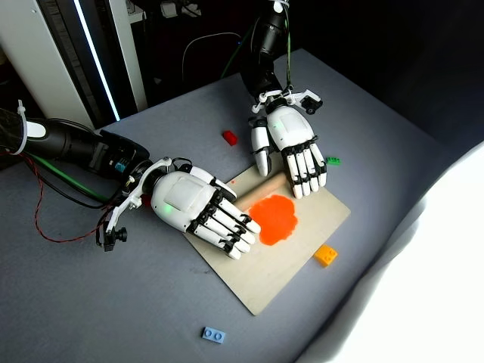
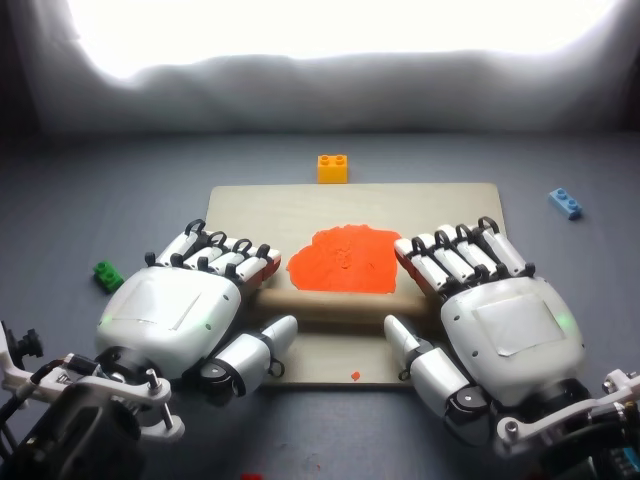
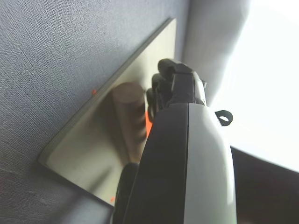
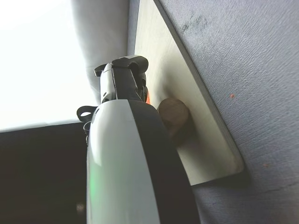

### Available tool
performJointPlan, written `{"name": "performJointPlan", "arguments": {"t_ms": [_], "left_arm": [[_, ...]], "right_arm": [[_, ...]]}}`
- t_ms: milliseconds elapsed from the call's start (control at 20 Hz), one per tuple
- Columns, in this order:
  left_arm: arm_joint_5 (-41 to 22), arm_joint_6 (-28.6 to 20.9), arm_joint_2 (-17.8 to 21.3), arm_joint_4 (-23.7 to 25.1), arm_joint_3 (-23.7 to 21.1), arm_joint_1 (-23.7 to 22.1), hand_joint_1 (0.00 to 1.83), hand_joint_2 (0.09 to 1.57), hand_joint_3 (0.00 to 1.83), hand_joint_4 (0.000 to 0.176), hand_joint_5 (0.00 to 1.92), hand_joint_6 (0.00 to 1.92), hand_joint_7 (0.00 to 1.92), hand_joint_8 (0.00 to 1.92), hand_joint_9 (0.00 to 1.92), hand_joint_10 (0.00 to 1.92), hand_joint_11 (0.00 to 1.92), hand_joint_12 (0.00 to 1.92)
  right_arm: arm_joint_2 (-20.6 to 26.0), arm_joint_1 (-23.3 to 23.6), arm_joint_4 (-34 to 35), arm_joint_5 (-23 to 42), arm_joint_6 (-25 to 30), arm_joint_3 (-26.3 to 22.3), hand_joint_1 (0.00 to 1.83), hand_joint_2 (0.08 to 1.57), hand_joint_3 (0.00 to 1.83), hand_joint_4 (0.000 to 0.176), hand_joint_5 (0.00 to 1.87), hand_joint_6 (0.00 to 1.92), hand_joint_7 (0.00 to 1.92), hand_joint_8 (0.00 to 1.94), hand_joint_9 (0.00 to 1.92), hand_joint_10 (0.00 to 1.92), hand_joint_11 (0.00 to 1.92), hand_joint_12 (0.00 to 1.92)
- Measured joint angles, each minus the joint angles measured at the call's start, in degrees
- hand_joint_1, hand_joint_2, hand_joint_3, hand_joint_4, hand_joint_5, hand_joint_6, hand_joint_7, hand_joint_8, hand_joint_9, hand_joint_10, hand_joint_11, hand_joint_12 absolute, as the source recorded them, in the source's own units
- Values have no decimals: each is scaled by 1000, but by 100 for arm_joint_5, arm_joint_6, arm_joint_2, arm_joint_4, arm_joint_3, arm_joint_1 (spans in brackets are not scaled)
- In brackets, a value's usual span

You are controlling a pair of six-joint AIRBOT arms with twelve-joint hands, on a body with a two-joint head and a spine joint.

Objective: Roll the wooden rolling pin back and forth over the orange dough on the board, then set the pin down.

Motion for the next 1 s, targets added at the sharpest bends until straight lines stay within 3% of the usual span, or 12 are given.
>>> {"name": "performJointPlan", "arguments": {"t_ms": [550,850,1000], "left_arm": [[26,-59,42,70,-103,-26,0,1512,1,0,320,4,360,5,286,11,0,612],[369,9,203,76,-138,-463,0,1511,0,0,324,1,357,0,274,1,0,574],[833,254,470,94,-225,-892,0,1510,0,0,313,1,353,1,276,1,0,587]], "right_arm": [[389,319,-205,181,144,-2,0,1539,0,0,339,6,346,2,288,12,0,716],[796,507,-195,201,216,-125,0,1534,0,0,365,13,373,6,310,15,0,826],[1204,549,-251,205,352,-380,0,1535,0,0,335,1,342,0,290,4,0,727]]}}
